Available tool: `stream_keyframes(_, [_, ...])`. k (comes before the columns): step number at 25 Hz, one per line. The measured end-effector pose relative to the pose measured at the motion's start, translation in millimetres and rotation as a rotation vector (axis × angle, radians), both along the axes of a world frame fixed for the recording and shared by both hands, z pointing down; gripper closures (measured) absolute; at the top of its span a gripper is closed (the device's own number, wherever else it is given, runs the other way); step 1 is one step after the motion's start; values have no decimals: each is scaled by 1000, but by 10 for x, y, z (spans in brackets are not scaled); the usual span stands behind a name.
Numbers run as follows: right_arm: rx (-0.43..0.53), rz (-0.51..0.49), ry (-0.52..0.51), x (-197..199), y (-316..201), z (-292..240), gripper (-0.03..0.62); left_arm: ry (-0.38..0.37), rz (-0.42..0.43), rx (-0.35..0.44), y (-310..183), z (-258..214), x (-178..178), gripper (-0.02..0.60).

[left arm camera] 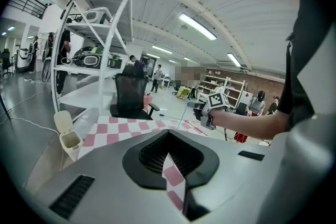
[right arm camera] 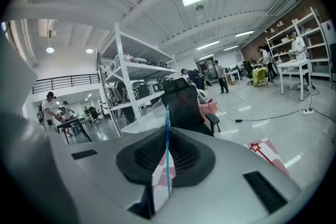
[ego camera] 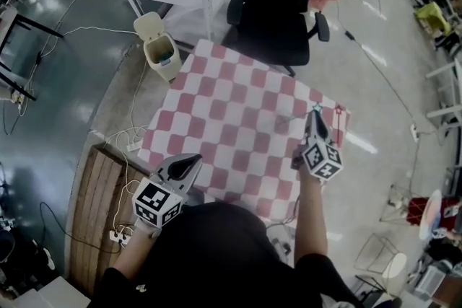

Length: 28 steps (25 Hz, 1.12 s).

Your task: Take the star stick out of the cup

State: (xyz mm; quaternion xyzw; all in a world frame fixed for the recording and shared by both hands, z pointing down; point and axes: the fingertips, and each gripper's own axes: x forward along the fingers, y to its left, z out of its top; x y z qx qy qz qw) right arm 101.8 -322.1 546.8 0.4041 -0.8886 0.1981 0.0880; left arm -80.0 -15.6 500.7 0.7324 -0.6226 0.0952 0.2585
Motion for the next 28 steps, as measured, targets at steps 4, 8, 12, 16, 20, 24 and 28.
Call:
stream_keyframes(4, [59, -14, -36, 13, 147, -488, 565, 11, 34, 33, -97, -88, -20, 542])
stream_keyframes(8, [127, -21, -51, 113, 327, -1013, 565, 39, 70, 71, -239, -173, -73, 542])
stream_keyframes(12, [179, -30, -69, 250, 553, -1425, 566, 89, 101, 115, -390, -308, -73, 543])
stream_keyframes(16, [220, -36, -99, 353, 881, -1794, 566, 103, 147, 151, -515, -442, -30, 543])
stream_keyframes(20, [261, -23, -111, 499, 1223, -2048, 565, 104, 191, 172, -636, -523, 20, 543])
stream_keyframes(24, [283, 1, -91, 628, 1486, -2099, 566, 113, 237, 189, -741, -580, 129, 543])
stream_keyframes(28, [282, 23, -80, 751, 1673, -2016, 566, 121, 290, 196, -803, -599, 305, 541])
